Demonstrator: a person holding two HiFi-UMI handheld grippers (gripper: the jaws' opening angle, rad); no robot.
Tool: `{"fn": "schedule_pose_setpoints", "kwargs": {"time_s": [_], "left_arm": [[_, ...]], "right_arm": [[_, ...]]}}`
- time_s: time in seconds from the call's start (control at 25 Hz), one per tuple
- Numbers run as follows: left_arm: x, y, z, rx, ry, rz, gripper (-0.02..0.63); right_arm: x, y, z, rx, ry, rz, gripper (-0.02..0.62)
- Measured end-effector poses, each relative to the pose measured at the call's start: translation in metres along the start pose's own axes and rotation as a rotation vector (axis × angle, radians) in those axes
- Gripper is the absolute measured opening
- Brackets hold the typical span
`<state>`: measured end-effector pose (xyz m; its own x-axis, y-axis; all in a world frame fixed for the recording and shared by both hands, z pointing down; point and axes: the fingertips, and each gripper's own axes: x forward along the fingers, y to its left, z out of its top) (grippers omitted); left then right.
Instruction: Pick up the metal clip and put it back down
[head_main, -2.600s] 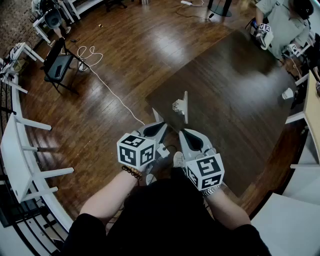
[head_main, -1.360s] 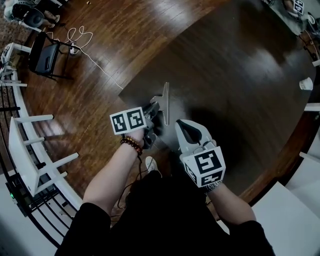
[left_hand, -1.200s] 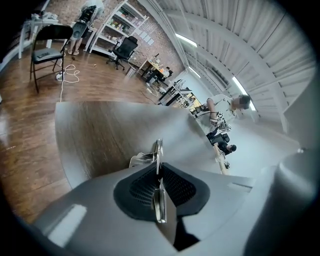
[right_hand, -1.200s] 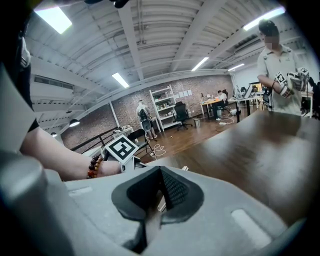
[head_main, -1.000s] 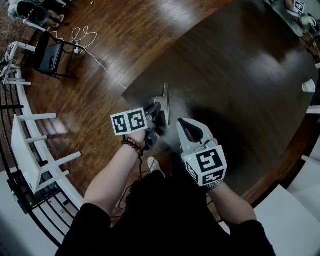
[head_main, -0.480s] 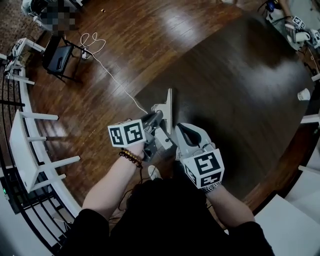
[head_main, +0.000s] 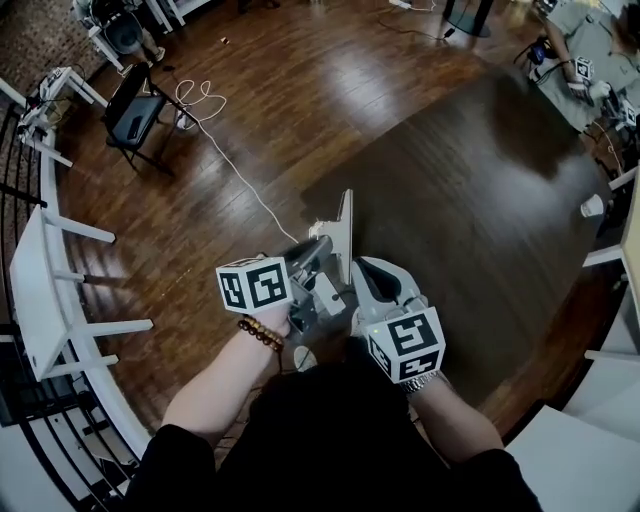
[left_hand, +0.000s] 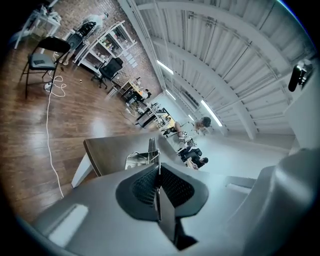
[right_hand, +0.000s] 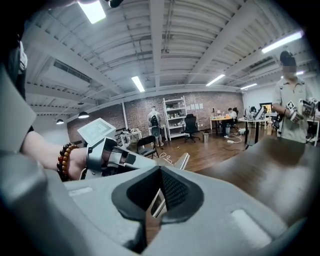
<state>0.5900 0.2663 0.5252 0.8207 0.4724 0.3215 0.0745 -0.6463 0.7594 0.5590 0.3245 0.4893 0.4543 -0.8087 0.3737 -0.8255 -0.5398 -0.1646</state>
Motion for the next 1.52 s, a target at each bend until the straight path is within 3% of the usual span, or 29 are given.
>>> {"fn": "schedule_pose_setpoints", "kwargs": {"time_s": [0.64,0.92,1.2,1.52], "left_arm": [[-0.123,-0.025,-0.003,0.047,-0.063,-0.103,0.025],[-0.167,-0.016,-0.001,0.057,-0.088,-0.081,0.025],[-0.197,-0.024,0.008,0.053,-0.192,-0.025,0.025],[-0.233,-0.028,0.009,0.018,-0.365,0.114,0.025]], "right_arm": [[-0.023,0.113,0.014,-0.09,-0.046,-0.044,-0.009],[-0.02,0.15,0.018,-0.103,-0.05,-0.021,-0.009],[-0.018,0.17,0.03,-0.157,-0.047,0.089,-0.009],[-0.018,0.186,0.045,-0.223,-0.059,0.293,-0.009]]}}
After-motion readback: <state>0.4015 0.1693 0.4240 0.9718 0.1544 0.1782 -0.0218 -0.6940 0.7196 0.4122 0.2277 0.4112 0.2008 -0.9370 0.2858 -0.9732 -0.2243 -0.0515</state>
